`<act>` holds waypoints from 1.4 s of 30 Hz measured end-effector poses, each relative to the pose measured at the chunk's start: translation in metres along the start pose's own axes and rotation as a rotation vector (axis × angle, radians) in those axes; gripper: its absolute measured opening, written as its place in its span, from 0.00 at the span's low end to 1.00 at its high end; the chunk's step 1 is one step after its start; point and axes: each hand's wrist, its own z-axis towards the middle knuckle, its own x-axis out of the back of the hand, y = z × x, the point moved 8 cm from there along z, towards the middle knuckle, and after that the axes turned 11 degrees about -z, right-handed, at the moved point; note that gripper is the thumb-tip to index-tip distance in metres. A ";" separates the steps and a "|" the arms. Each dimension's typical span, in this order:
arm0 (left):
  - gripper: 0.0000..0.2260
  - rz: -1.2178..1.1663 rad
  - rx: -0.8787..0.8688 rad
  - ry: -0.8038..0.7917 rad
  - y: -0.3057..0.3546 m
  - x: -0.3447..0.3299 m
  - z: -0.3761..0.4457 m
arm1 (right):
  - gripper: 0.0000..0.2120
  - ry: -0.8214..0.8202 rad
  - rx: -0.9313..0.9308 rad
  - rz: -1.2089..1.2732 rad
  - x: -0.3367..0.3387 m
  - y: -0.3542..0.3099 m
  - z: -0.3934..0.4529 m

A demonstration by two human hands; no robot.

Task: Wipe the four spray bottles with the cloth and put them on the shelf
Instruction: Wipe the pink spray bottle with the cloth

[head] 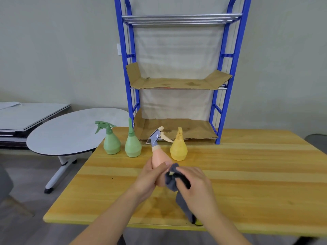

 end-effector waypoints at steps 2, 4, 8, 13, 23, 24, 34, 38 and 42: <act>0.27 -0.086 0.056 -0.047 -0.003 -0.003 -0.001 | 0.13 0.061 -0.166 0.030 0.010 0.023 0.004; 0.27 -0.072 0.074 -0.071 -0.002 -0.003 -0.002 | 0.13 0.052 -0.173 0.016 0.013 0.024 0.003; 0.28 0.050 0.062 -0.071 -0.001 -0.003 0.000 | 0.14 -0.030 0.029 -0.008 0.006 0.002 -0.001; 0.29 0.012 -0.002 0.035 0.002 -0.005 -0.002 | 0.14 0.045 -0.057 0.022 0.014 0.002 0.004; 0.29 -0.224 0.102 -0.053 -0.002 -0.005 -0.003 | 0.15 0.087 -0.117 0.011 0.017 0.009 0.008; 0.29 -0.203 0.112 -0.064 -0.003 -0.002 -0.003 | 0.15 0.079 -0.113 0.010 0.016 0.010 0.008; 0.27 -0.036 -0.013 0.040 0.004 -0.002 -0.007 | 0.14 0.013 -0.098 0.032 0.010 0.012 0.009; 0.26 -0.162 0.017 -0.008 0.007 -0.003 -0.008 | 0.14 0.039 -0.142 0.010 0.014 0.010 0.011; 0.25 -0.064 -0.010 0.009 0.012 0.001 -0.009 | 0.14 -0.016 0.065 -0.013 0.010 -0.015 0.001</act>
